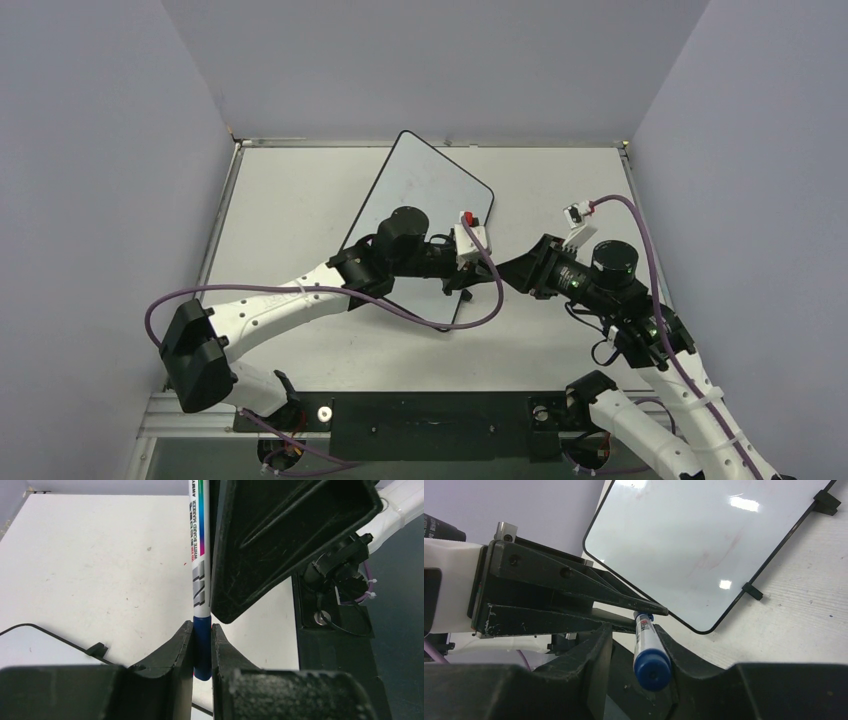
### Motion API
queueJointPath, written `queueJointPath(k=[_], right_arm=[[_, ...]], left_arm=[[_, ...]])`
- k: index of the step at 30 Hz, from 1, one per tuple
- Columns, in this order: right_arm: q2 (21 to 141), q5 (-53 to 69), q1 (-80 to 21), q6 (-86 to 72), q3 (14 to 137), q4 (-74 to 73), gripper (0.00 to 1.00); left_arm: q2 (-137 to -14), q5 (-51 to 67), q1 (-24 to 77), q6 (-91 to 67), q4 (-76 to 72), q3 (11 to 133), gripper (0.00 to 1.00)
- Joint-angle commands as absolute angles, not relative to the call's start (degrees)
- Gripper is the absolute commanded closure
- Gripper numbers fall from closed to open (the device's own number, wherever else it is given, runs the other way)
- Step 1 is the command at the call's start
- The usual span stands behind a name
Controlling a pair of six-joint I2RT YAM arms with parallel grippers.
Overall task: Write a sentence on the whiteboard
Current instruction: Open the whiteboard marker at the center of the board.
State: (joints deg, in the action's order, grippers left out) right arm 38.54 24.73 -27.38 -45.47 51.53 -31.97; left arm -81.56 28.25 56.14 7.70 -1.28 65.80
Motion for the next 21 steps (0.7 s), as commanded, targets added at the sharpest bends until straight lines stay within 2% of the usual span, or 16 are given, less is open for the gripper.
queueJointPath(k=[1, 7, 14, 21], right_arm=[[39.24, 25.27, -27.61, -45.27, 53.28, -29.68, 0.71], [39.38, 24.13, -27.58, -45.3, 52.7, -29.63, 0.72], [39.89, 22.07, -27.6, -45.02, 52.72, -29.82, 0.65], [40.24, 21.12, -27.58, -45.0, 53.36, -29.8, 0.77]], left_arm=[[-79.74, 28.44, 56.47, 10.39, -1.78, 66.59, 1.0], [-78.83, 29.05, 56.96, 11.93, -2.01, 65.77, 1.0], [-77.86, 28.96, 57.43, 12.38, -1.73, 65.42, 1.0], [-78.13, 27.98, 58.12, 13.39, -0.54, 65.89, 1.0]])
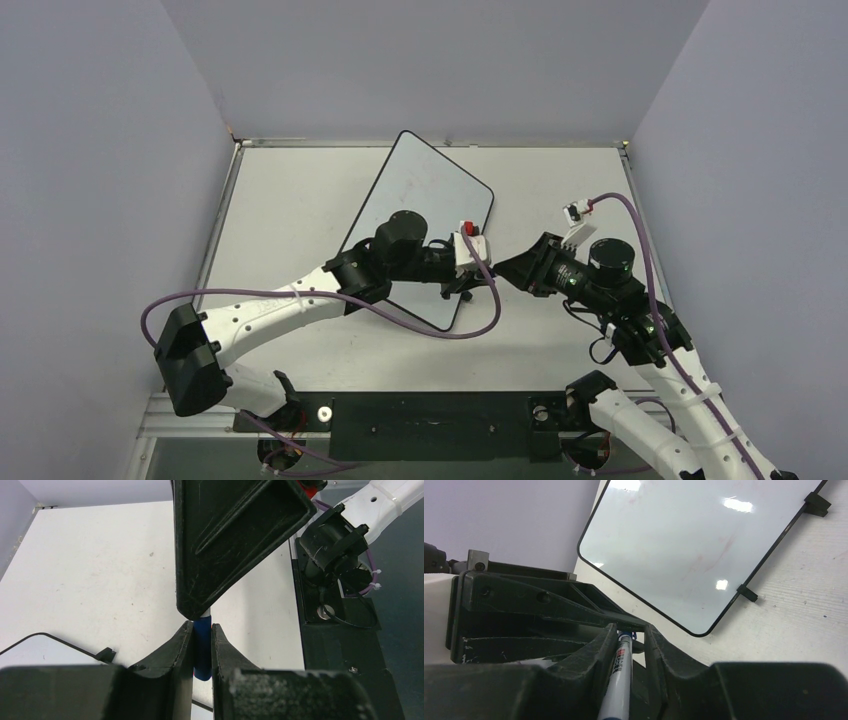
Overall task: Write a sentence on the whiteboard
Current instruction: Open the whiteboard marker at the center of the board.
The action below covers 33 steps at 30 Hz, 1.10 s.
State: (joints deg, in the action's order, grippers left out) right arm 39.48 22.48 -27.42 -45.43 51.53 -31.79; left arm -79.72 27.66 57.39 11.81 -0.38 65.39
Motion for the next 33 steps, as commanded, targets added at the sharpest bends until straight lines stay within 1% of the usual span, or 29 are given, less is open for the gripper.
queueJointPath(k=[1, 6, 15, 22, 33], right_arm=[[40.24, 21.25, -27.59, -45.04, 53.4, -29.86, 0.79], [40.35, 22.16, -27.57, -45.0, 53.37, -29.83, 0.85], [40.06, 25.19, -27.5, -44.62, 52.58, -29.94, 0.9], [39.91, 26.56, -27.46, -43.79, 53.06, -30.77, 0.84], [40.43, 28.19, -27.55, -44.0, 53.45, -30.11, 0.84]], left_arm=[[-78.18, 27.74, 58.23, 13.46, -0.46, 65.86, 1.0], [-78.29, 27.11, 58.46, 14.45, -0.09, 66.15, 1.0], [-77.8, 26.81, 58.51, 16.17, 3.22, 66.52, 1.0], [-76.97, 26.47, 58.54, 17.73, 5.44, 66.98, 1.0], [-76.39, 26.06, 58.54, 18.3, 5.91, 66.94, 1.0]])
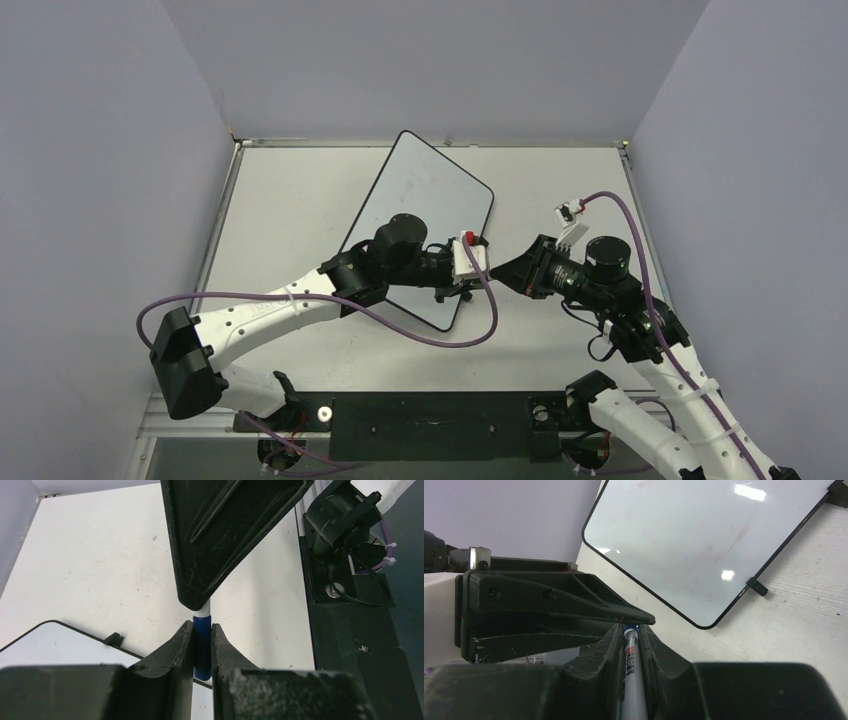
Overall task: Write a sentence on the whiteboard
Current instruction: Open the whiteboard marker at the center of the board.
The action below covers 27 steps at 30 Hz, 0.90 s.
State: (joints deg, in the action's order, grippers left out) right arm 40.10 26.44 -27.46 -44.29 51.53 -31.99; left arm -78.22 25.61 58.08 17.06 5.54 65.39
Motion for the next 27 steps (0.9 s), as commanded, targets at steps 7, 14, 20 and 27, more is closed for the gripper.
queueJointPath(k=[7, 14, 20, 27], right_arm=[[40.99, 29.94, -27.55, -43.88, 52.77, -29.72, 0.84], [41.27, 30.89, -27.67, -43.78, 52.58, -29.43, 0.82], [41.34, 31.21, -27.58, -43.43, 52.18, -29.49, 0.82], [41.65, 30.98, -27.6, -43.4, 51.45, -29.4, 0.83]], left_arm=[[-76.56, 25.72, 58.6, 18.52, 5.72, 67.11, 1.0], [-77.3, 25.01, 58.54, 18.38, 5.1, 67.66, 1.0], [-77.77, 24.43, 58.54, 18.02, 4.37, 67.94, 1.0], [-77.53, 23.29, 58.54, 17.46, 2.78, 67.64, 1.0]])
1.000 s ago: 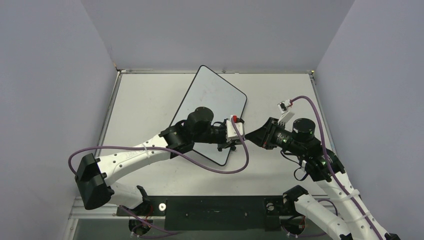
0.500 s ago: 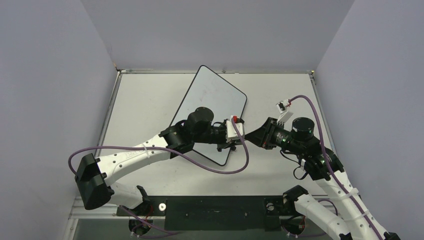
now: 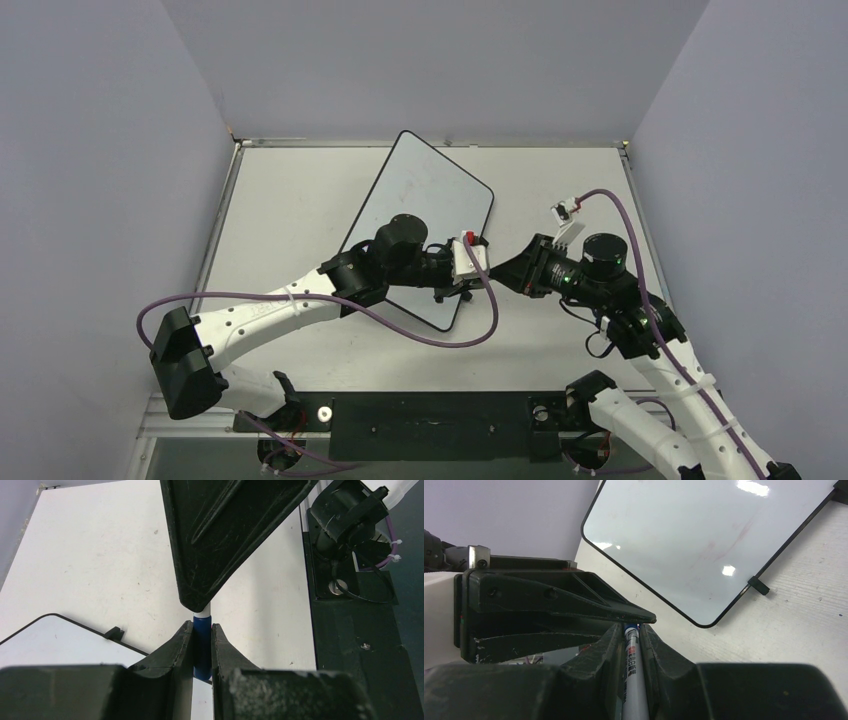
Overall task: Write a sentence on the whiteboard
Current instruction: Open the whiteboard marker at the center of the board.
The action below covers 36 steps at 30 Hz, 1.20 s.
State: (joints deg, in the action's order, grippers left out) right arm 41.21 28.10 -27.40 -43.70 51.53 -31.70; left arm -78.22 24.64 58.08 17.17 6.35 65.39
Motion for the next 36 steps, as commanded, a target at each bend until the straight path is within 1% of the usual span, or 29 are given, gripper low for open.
queueJointPath(k=[1, 14, 23, 30, 32, 36], right_arm=[[41.75, 31.0, -27.64, -43.41, 51.38, -29.38, 0.83], [42.4, 31.5, -28.17, -43.01, 50.41, -28.71, 0.79], [42.78, 30.92, -29.0, -42.57, 49.75, -28.76, 0.82], [43.37, 30.35, -31.06, -41.85, 49.69, -29.16, 0.89], [43.66, 30.01, -31.57, -41.36, 50.02, -29.99, 0.95], [43.37, 28.43, -31.75, -40.94, 50.25, -30.95, 0.97]], left_arm=[[-77.57, 23.2, 58.54, 17.37, 2.62, 67.67, 1.0], [-77.84, 20.99, 58.54, 16.01, -0.13, 67.58, 1.0], [-77.75, 19.86, 58.6, 14.23, -3.1, 67.32, 1.0], [-77.88, 18.9, 58.55, 13.23, -4.44, 67.2, 1.0], [-77.93, 19.05, 58.55, 13.32, -4.4, 67.17, 1.0], [-77.37, 19.61, 58.56, 13.87, -4.27, 66.66, 1.0]])
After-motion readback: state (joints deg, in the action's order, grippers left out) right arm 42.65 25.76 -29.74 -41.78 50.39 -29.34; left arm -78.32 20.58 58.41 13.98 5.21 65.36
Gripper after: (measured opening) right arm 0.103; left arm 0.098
